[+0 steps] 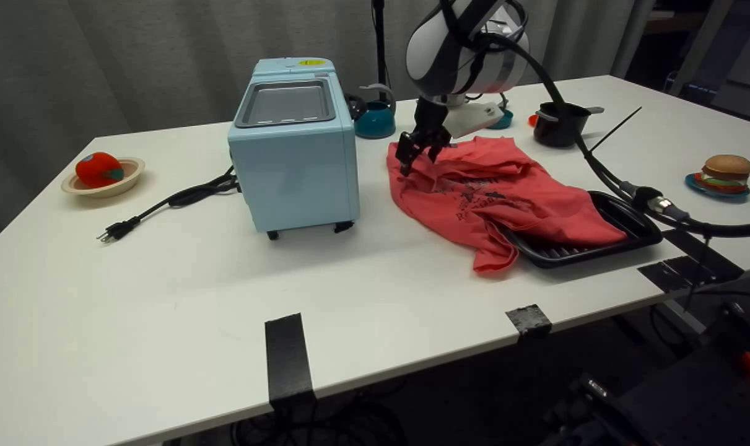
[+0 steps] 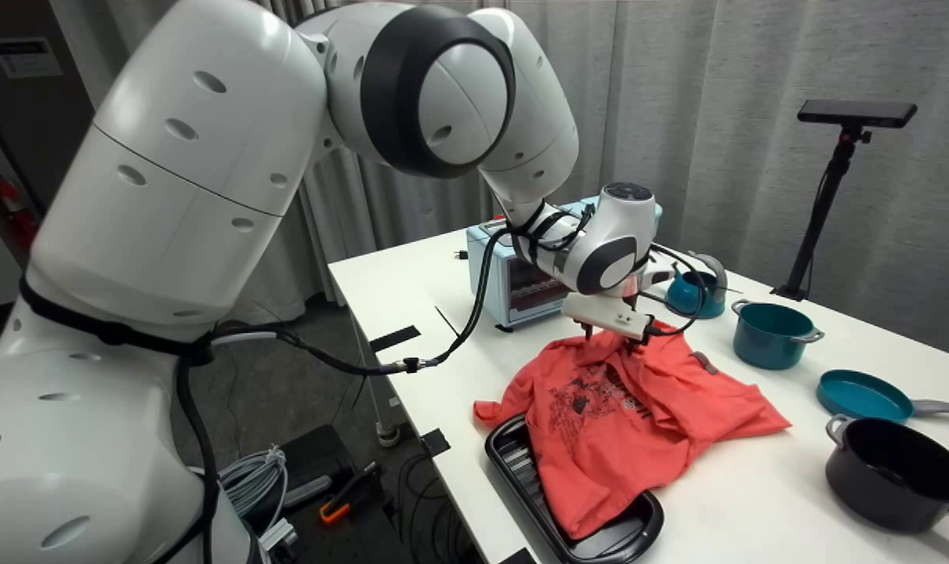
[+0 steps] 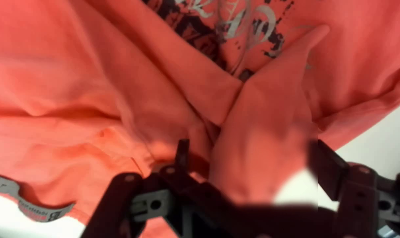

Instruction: Unfold the long sleeve shirt on the table

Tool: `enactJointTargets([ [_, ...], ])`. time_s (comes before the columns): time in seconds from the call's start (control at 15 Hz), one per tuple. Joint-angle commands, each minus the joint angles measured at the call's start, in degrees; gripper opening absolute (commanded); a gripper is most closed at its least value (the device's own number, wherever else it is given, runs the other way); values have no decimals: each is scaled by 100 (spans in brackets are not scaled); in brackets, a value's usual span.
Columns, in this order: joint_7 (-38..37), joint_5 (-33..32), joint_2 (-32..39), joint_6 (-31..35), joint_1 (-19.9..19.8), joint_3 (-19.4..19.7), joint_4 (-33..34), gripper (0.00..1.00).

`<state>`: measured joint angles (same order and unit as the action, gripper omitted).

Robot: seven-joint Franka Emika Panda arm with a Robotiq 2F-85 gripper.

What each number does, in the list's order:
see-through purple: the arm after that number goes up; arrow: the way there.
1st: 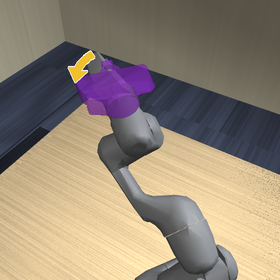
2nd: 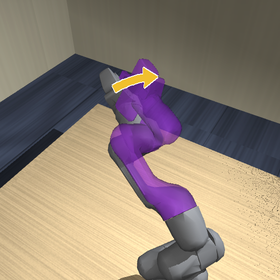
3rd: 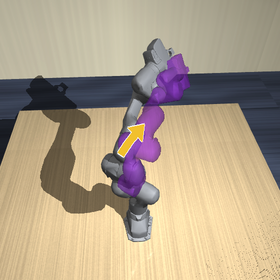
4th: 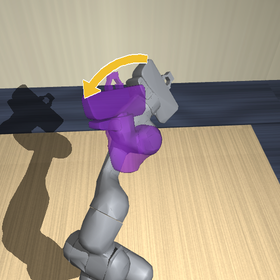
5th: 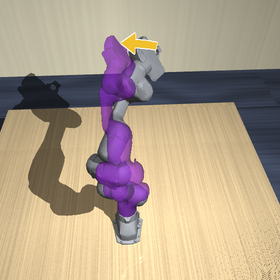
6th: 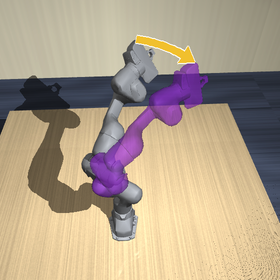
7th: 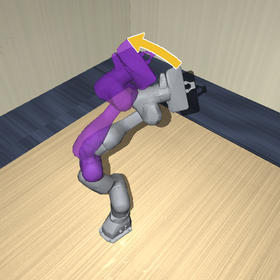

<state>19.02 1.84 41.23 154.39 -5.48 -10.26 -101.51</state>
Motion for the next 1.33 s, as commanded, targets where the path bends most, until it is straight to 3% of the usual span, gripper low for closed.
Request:
enactJointTargets([
  [0.0, 94, -36, 22, 2, -4, -32, 131, 58],
  [0.27, 44, -79, -87, 51, 54, 15, 56, 27],
  [0.33, 47, -102, -120, 42, 66, 23, 30, 27],
  [0.4, 41, -122, -151, 34, 80, 31, 6, 61],
  [0.47, 38, -130, -182, 60, 90, 32, -28, 57],
  [0.53, 37, -133, -201, 72, 96, 31, -48, 58],
  [0.6, 25, -135, -227, 101, 108, 36, -83, 50],
  [0.67, 19, -137, -251, 111, 116, 39, -110, 23],
  [0.73, 18, -138, -281, 130, 121, 37, -147, 24],
  [0.93, -10, -80, -336, 111, 97, 18, -210, 3],
  [1.0, -16, -65, -356, 112, 84, 16, -248, 0],
  [1.27, -16, -45, -523, 242, 59, 9, -454, 1],
])
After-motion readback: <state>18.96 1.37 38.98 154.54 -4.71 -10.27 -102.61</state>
